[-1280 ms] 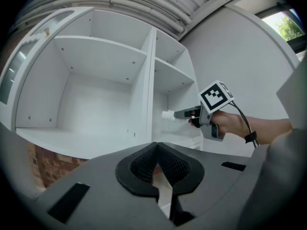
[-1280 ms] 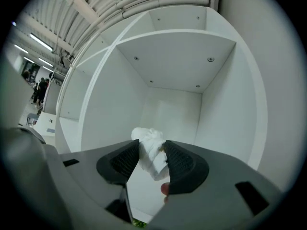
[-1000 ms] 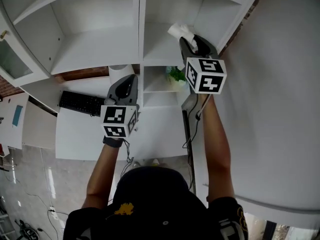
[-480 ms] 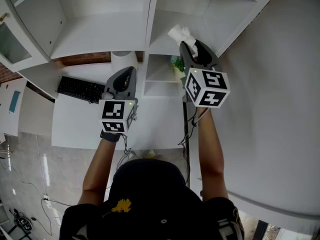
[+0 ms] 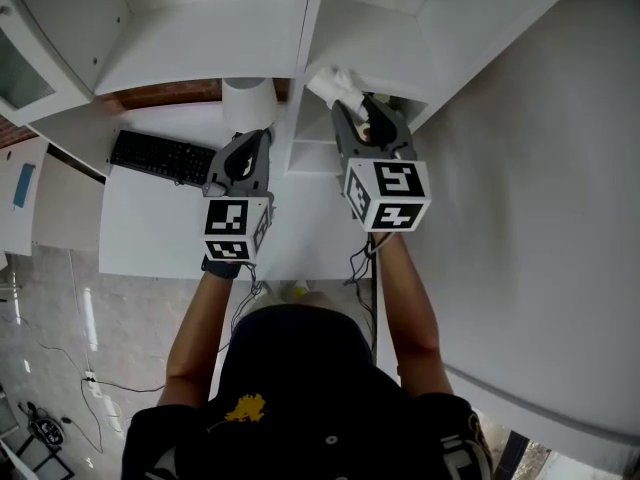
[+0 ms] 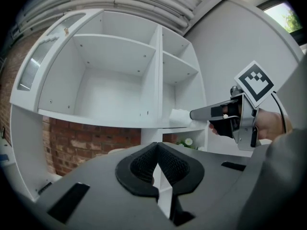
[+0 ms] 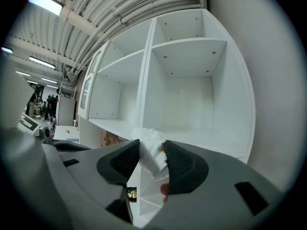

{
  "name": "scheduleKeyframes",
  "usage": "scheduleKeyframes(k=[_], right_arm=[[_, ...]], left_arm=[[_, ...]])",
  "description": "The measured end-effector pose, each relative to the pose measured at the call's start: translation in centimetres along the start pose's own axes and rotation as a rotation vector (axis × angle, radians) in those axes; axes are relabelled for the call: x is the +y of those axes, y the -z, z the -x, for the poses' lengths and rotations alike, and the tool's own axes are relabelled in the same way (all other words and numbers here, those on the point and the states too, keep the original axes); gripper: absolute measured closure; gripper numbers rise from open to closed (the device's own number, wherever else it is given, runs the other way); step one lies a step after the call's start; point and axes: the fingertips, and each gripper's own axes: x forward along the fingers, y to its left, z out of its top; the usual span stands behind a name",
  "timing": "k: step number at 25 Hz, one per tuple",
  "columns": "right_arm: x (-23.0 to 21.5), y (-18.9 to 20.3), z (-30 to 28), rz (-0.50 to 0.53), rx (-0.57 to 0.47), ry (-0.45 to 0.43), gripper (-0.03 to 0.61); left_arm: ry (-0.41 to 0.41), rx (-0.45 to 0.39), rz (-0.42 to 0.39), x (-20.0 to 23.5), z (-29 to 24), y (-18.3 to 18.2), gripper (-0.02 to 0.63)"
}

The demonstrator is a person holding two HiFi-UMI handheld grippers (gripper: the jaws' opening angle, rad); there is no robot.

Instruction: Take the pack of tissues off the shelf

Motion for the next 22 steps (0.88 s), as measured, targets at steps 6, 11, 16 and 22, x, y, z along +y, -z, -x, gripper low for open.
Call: scheduleKeyframes(k=[6,11,16,22], right_arm=[[3.5,4.0,-0.2,-0.021,0.061,-0.050,0.410],[5.6,8.6,-0.2,-0.042,0.137,-0.079,0.410],[6.3,13.5,0.0,-0.075,0.217,-0.085,0.410],[6.9,19.7,0.1,-0.139,0.306,-0.065,0.411]], left_arm=[[-0.025,0.038,0.005,1.0,1.4,4.0,0.595],[-0.030,0.095,0.024,0.7,2.0,7.7,0.595],[-0.031,0.117,0.035,0.2,1.7,10.8,0.595],[-0.020,0.165,0.117,-0.4,1.4,15.4,0.595]])
